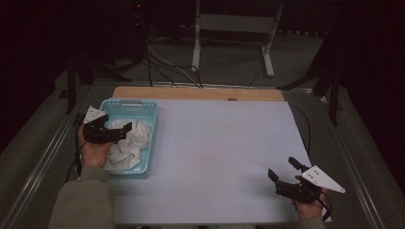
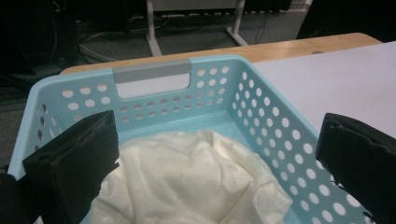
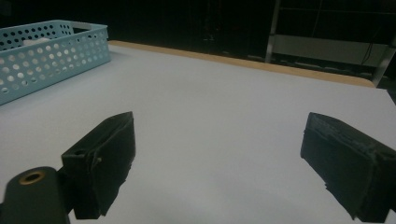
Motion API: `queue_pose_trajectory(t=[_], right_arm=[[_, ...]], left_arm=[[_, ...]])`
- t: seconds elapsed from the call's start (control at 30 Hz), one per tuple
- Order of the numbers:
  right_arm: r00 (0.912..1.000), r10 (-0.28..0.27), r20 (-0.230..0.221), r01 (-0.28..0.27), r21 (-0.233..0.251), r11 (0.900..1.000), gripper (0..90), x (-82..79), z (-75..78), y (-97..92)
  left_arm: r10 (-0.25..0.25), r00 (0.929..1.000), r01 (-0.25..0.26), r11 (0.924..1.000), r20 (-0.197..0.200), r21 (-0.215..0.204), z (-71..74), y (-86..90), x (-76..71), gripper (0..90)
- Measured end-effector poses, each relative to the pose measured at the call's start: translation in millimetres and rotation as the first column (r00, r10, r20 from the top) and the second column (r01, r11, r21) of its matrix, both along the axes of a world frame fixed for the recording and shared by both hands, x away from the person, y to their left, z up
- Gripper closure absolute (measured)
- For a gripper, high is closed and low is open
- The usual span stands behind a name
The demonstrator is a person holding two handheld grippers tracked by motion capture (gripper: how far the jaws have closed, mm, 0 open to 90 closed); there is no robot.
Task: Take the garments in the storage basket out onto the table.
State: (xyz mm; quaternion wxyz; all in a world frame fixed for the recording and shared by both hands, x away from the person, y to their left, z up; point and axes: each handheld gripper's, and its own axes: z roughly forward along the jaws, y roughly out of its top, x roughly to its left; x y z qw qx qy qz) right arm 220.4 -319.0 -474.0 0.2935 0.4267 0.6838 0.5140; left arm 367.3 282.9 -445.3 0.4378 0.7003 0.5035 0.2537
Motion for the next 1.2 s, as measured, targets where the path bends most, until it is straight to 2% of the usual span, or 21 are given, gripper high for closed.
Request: queue_pose_trajectory(t=[0.17,0.2,0.23,0.3,0.47,0.63,0.73,0.87,0.93,1.03,1.13,1.2], right_arm=[[1.0,0.0,-0.001,0.0,0.001,1.0,10.3,0.1,0.0,-0.1],[1.0,0.001,0.0,-0.001,0.0,1.0,10.3,0.1,0.0,-0.1],[1.0,0.001,0.0,-0.001,0.0,1.0,10.3,0.1,0.0,-0.1],[1.0,0.001,0.001,-0.001,0.001,1.0,10.3,0.2,-0.1,-0.2],[1.0,0.002,0.0,-0.002,0.0,1.0,10.3,0.4,-0.2,-0.3],[1.0,0.003,0.001,-0.003,0.0,1.0,10.3,0.5,-0.2,-0.5],[1.0,0.004,0.002,-0.004,-0.001,1.0,10.3,0.5,-0.2,-0.7],[1.0,0.005,0.002,-0.004,-0.001,1.0,10.3,0.7,-0.2,-0.9],[1.0,0.005,0.002,-0.005,-0.001,1.0,10.3,0.7,-0.3,-0.9],[1.0,0.005,0.002,-0.005,-0.001,1.0,10.3,0.7,-0.3,-1.1],[1.0,0.006,0.002,-0.006,-0.001,1.0,10.3,0.6,-0.3,-0.9],[1.0,0.007,0.002,-0.007,-0.002,1.0,10.3,0.5,-0.3,-0.7]], left_arm=[[0.025,0.9994,-0.025,0.9997,-0.025,-0.003,-4.9,2.8,5.0,0.7],[0.038,0.9983,-0.039,0.9992,-0.044,-0.009,-7.1,4.9,7.3,0.9],[0.038,0.9983,-0.039,0.9992,-0.044,-0.009,-7.1,4.9,7.3,1.1],[0.057,0.9961,-0.059,0.998,-0.068,-0.021,-10.0,7.4,10.2,1.1],[0.085,0.9929,-0.086,0.9963,-0.084,-0.004,-14.3,9.0,15.6,1.1],[0.067,0.99,-0.069,0.9975,-0.124,-0.014,-21.9,8.5,22.3,0.6],[0.06,0.9855,-0.062,0.9981,-0.159,-0.006,-27.2,7.4,26.8,0.6],[0.062,0.9785,-0.058,0.9979,-0.197,0.028,-33.7,4.7,32.4,0.8],[0.061,0.9754,-0.055,0.9979,-0.212,0.035,-36.3,3.8,34.0,1.0],[0.052,0.9671,-0.046,0.9984,-0.249,0.033,-39.5,4.0,36.1,1.3],[0.053,0.9644,-0.045,0.9983,-0.259,0.036,-41.0,4.4,37.5,1.5],[0.048,0.9588,-0.036,0.9983,-0.28,0.046,-43.0,3.0,38.9,1.5]])
